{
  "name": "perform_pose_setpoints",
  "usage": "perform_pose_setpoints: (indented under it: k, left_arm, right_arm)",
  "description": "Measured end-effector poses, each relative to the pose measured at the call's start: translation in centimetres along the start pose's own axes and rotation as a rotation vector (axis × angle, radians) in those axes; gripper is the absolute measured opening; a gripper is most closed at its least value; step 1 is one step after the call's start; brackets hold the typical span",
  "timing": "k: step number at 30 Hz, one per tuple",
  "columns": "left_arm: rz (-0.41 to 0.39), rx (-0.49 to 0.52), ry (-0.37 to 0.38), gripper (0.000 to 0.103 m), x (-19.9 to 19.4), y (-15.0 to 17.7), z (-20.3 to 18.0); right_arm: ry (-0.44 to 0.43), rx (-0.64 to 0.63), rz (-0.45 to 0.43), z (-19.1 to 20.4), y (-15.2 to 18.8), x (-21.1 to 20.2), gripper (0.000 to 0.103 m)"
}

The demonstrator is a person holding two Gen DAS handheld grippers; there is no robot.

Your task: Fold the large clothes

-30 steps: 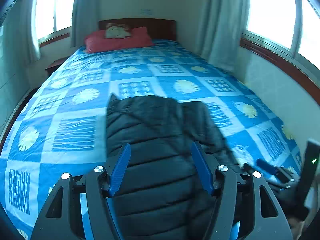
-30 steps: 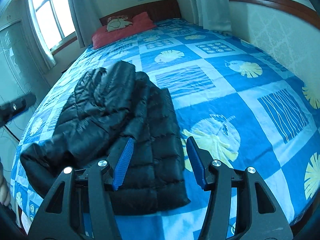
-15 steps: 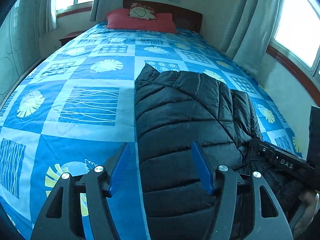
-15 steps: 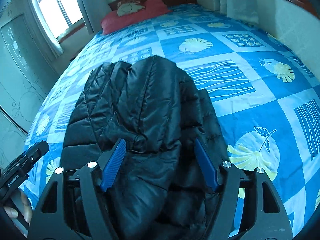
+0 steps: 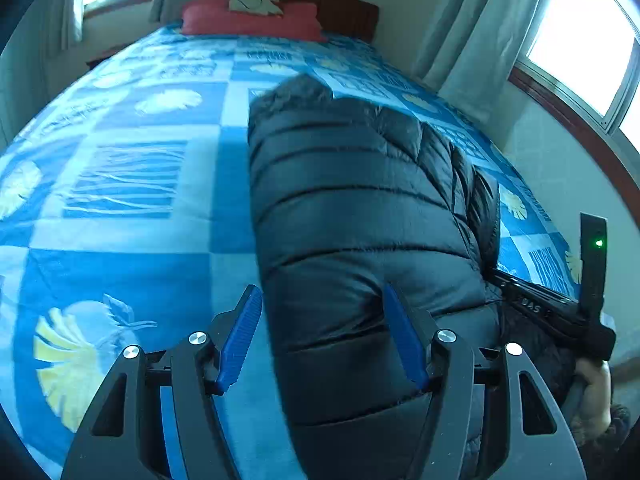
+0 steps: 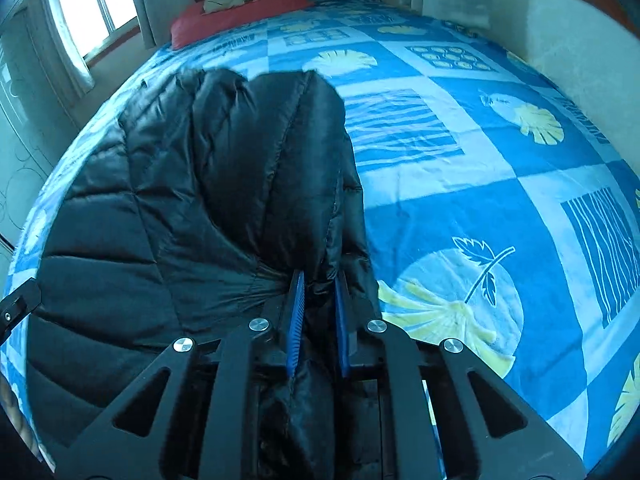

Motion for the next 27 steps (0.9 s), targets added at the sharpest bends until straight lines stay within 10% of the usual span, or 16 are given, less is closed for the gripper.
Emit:
perform_pose_setpoints:
  k: [9,15,27]
  left_arm:
    - [0.001,0.054,-0.07,0.064,3.1,1.2,0.0]
    - [-0.025,0.001,-0.041,0.063,0.7,1.5,0.6]
    - [-0.082,-0.008,-0.016,0.063,-3.6,4.0,0.4]
  right_arm:
    - [-0.029,0.035,-0.002,-0.6,0.5,1.5,0.012]
    - [0.042,0.024,-0.059,-0.5,0.6,-3.3,0.032]
    - [0.01,-0.154,-0.18,5.4,3.0,-10.9,0.031]
Point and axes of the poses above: each gripper's, at about its wrist camera, not at the fingertips, and x roughly the way its jaws point, z to its left, y to its underside, the point moved 6 cm from there along x, roughly the way its jaws point, and after that the axes turned 7 degrees about y, right-handed, at the moved point
